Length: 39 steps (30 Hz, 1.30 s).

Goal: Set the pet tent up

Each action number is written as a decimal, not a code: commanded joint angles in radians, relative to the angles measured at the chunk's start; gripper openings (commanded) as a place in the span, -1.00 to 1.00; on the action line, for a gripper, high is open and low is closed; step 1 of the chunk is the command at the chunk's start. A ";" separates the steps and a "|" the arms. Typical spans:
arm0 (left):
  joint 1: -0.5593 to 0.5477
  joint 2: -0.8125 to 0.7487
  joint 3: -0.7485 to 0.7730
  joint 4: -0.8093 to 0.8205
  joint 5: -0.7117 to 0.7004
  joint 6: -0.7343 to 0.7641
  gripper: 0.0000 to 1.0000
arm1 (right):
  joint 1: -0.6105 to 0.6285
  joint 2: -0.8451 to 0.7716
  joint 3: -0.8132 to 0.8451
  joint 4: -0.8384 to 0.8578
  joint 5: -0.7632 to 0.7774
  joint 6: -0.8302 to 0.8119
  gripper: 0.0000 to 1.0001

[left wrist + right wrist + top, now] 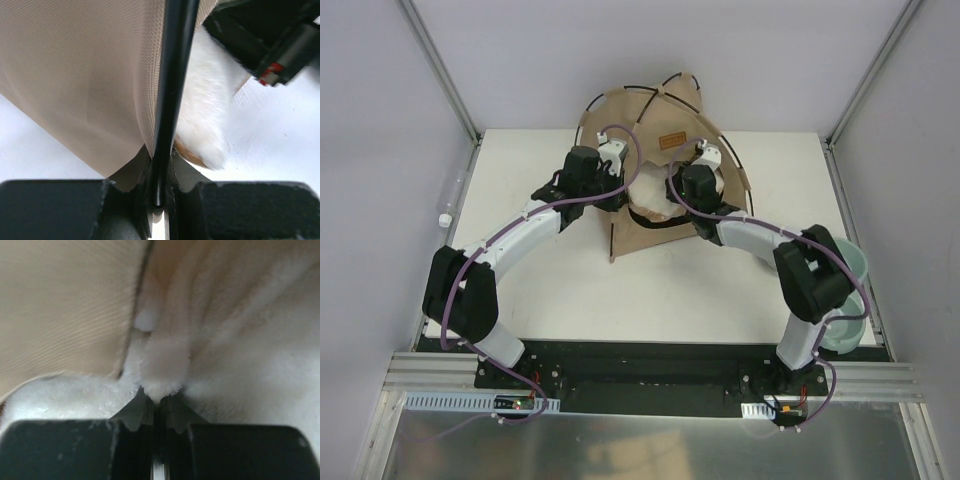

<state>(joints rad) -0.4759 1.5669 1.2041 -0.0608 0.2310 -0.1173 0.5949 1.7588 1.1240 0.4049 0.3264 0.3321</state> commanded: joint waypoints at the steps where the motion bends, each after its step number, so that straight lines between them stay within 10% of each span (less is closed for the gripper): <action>1: 0.008 -0.021 0.051 -0.023 0.027 -0.035 -1.00 | -0.006 0.100 0.080 0.204 -0.018 -0.007 -1.00; 11: 0.008 -0.051 0.068 -0.047 0.030 -0.035 -1.00 | -0.006 0.179 0.082 0.145 -0.038 -0.065 -0.97; 21: 0.010 -0.090 0.095 -0.048 0.065 -0.042 -1.00 | 0.005 0.050 0.089 -0.076 -0.033 -0.005 0.37; 39: 0.025 -0.151 0.031 -0.048 -0.048 0.024 -1.00 | -0.033 -0.519 -0.072 -0.655 0.103 0.044 0.85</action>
<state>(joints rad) -0.4690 1.4895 1.2457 -0.1436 0.2253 -0.1219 0.6006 1.3392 1.0859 -0.0448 0.3264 0.3447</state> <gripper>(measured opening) 0.103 0.915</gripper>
